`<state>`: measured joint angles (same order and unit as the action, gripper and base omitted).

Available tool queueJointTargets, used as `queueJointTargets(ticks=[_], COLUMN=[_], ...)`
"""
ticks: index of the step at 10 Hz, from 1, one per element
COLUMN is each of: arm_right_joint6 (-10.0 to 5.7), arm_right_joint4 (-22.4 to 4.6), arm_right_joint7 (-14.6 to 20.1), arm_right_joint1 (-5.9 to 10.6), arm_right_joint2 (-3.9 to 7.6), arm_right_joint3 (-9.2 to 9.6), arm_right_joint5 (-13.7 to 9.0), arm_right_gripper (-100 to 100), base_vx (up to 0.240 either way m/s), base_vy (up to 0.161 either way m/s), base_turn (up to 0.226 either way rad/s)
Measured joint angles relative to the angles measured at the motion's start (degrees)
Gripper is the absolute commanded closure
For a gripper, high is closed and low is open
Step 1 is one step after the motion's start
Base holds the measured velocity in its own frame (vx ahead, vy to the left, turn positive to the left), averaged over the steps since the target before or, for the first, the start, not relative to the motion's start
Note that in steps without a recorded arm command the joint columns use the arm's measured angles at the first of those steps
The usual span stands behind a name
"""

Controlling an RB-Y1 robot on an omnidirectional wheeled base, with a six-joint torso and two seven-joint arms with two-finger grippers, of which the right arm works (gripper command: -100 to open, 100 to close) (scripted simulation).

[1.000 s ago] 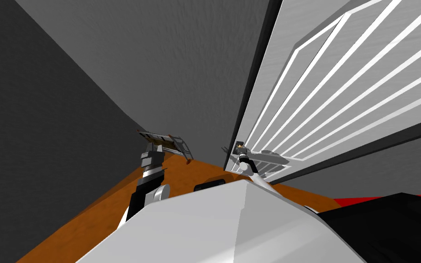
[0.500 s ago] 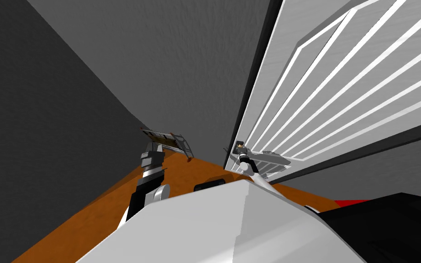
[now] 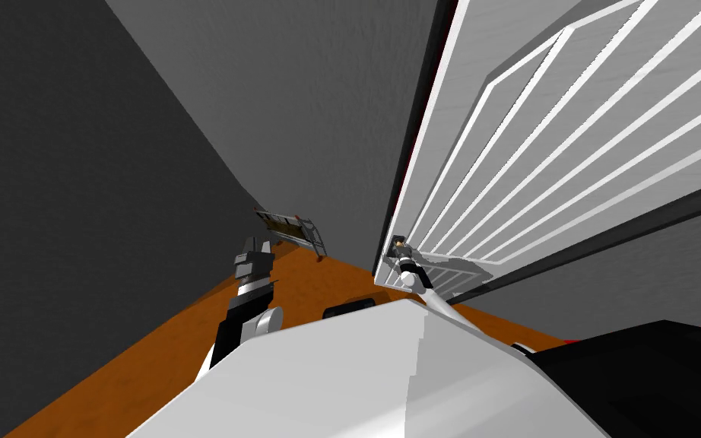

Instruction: Pull the door open

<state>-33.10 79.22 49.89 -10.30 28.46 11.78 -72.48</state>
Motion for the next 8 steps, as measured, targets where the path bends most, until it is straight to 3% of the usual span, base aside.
queueJointTargets(ticks=[4,5,8], arm_right_joint6=[0.51,0.68,-0.04], arm_right_joint4=[0.7,0.6,1.0], arm_right_joint7=[2.7,2.8,4.4], arm_right_joint1=[-0.43,-0.56,-0.8], arm_right_joint2=[1.93,1.89,3.34], arm_right_joint3=[1.37,1.56,2.68], arm_right_joint5=[0.6,0.6,1.2], arm_right_gripper=[100,100,100], base_vx=[-0.195,-0.143,-0.253], base_vy=[-0.022,-0.033,-0.04], base_turn=[0.097,0.117,0.141])
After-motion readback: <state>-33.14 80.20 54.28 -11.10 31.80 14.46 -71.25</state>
